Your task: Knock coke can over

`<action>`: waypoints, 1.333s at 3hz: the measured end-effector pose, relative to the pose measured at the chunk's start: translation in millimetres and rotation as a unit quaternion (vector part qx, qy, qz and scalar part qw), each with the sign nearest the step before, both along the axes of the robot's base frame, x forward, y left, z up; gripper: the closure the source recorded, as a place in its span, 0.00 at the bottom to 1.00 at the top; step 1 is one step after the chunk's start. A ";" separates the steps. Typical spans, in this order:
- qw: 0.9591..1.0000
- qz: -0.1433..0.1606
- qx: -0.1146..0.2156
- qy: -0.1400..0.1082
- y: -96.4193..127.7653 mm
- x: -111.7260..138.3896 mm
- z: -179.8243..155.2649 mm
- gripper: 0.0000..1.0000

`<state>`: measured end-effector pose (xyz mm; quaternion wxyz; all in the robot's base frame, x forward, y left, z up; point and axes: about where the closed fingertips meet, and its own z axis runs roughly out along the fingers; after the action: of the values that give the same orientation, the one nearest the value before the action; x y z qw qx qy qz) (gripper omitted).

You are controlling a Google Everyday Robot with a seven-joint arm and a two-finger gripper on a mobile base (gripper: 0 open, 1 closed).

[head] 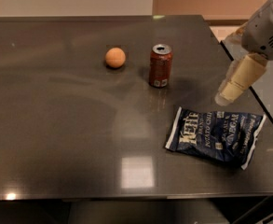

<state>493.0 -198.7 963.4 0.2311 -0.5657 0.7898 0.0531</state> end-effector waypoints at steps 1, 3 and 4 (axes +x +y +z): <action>0.998 -0.011 0.056 -0.010 19.0 36.9 -7.5 0.00; 0.990 -0.014 0.135 -0.050 63.8 96.2 -14.3 0.00; 0.985 -0.006 0.164 -0.054 85.8 115.9 -23.5 0.00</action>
Offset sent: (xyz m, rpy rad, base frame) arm 0.1162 0.0649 -0.0143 0.3027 -0.1105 -0.0603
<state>608.8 -112.9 939.9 0.3633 -0.5173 0.7603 0.1495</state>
